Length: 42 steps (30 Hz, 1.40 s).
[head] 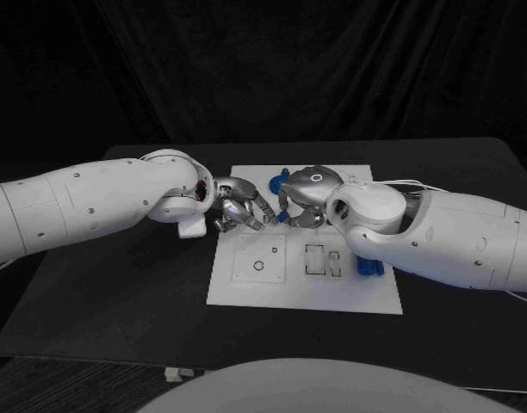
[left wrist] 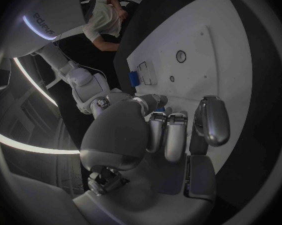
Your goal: Assemble the parts on the task board
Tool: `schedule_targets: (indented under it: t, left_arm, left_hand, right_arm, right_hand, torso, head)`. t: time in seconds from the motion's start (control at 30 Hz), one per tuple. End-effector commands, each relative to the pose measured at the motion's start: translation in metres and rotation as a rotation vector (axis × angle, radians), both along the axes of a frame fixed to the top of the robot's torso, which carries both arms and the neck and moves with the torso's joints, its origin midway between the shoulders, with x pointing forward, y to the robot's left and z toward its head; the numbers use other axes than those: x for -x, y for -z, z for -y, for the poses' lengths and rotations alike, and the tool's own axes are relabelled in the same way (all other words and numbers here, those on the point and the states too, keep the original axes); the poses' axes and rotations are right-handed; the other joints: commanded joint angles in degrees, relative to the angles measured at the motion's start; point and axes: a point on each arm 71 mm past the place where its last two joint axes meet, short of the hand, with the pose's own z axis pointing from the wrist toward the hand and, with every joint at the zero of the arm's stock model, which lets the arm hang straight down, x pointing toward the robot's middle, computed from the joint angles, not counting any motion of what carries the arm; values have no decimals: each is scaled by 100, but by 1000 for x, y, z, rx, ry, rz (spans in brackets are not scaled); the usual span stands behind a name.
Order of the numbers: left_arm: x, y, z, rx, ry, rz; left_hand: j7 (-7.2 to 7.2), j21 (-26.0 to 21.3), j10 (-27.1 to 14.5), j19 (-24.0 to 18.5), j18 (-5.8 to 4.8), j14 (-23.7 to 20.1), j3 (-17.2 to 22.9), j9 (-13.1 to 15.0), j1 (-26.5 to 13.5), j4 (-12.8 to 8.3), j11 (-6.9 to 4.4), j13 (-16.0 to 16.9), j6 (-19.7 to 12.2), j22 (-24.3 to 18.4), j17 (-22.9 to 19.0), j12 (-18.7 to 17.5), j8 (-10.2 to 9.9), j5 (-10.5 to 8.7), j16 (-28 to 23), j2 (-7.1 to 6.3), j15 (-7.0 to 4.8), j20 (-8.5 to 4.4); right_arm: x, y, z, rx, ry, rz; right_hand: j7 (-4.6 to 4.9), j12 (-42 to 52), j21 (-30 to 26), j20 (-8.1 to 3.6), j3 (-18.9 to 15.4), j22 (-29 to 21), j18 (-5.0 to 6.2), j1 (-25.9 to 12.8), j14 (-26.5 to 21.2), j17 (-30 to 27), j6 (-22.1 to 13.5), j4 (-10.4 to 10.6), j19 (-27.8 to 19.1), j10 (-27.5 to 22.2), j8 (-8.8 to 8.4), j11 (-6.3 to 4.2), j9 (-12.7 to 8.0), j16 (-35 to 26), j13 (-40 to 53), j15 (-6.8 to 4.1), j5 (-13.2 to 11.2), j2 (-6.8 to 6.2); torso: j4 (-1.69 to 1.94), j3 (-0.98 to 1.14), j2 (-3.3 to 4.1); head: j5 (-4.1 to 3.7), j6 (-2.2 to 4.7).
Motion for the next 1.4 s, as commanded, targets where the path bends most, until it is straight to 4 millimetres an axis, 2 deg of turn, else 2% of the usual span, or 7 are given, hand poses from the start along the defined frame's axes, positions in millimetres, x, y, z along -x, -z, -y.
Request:
schedule_targets:
  t: [0.03,0.17,0.33,0.43,0.6,0.93,1.4]
  left_arm:
    - [1,0,1,13,5,-3]
    - [3,0,-1,10,1,-5]
    - [5,-2,-4,26,-9,10]
    - [4,-4,-4,44,-20,30]
    - [4,-5,-3,66,-20,46]
    - [5,-6,1,82,3,42]
    - [6,-5,5,77,25,24]
  left_hand:
    - [127,2,73,2,101,595,0,263,-59,41,107,1039,736,959,1510,-22,240,-23,15,-13,65,36]
    - [342,31,77,6,88,595,-136,421,-52,3,281,1046,1473,963,1510,-11,838,-29,15,-5,209,144]
    - [385,57,86,10,87,595,-341,643,6,-90,398,1050,1544,967,1510,0,1333,-9,15,25,320,247]
    - [391,55,42,-6,106,595,-465,855,50,-172,341,1013,823,962,1510,-35,1658,32,15,20,263,270]
    - [355,77,-38,-11,109,595,-441,1298,55,-214,309,942,-130,962,1510,-90,2510,68,15,-6,238,235]
    - [234,54,-81,-34,118,595,-240,1171,40,-201,221,895,-765,952,1510,-118,2621,30,15,-84,185,192]
    - [188,42,-88,-41,120,595,-149,962,15,-172,186,882,-822,948,1510,-122,2534,-5,15,-119,155,164]
  right_arm:
    - [0,1,0,6,6,-1]
    - [-1,2,3,16,14,-5]
    - [-2,3,4,22,18,-7]
    - [-2,4,4,22,18,-9]
    - [-1,6,4,22,17,-13]
    - [-1,7,5,19,18,-14]
    - [0,7,4,8,16,-8]
  right_hand:
    - [-64,-8,-35,44,14,1200,-82,8,522,1209,16,2,166,511,18,43,8,-12,1311,36,33,36]
    - [-61,-9,-43,45,15,1198,-80,10,521,1203,13,0,162,510,15,46,8,-14,1309,37,33,35]
    - [-55,-12,-52,50,15,1195,-78,13,520,1203,5,-5,158,506,7,51,9,-14,1302,42,29,32]
    - [-55,-12,-52,50,15,1195,-78,13,520,1203,5,-5,158,506,7,51,9,-14,1302,42,29,32]
    - [-53,-11,-54,52,18,1194,-77,17,520,1200,3,-8,156,506,4,53,10,-16,1302,45,26,35]
    - [-50,-12,-53,56,22,1195,-77,23,519,1199,0,-13,157,505,-1,56,11,-16,1301,48,22,38]
    - [-43,-11,-57,61,24,1193,-77,28,520,1204,-12,-18,155,506,-13,62,12,-14,1304,53,15,38]
  torso:
    - [3,0,1]
    - [3,-2,0]
    - [6,-4,3]
    - [8,-4,2]
    - [2,0,-2]
    - [3,1,3]
    - [3,2,2]
  head:
    - [12,1]
    - [12,1]
    - [4,1]
    - [0,1]
    - [4,1]
    - [-8,1]
    - [-2,1]
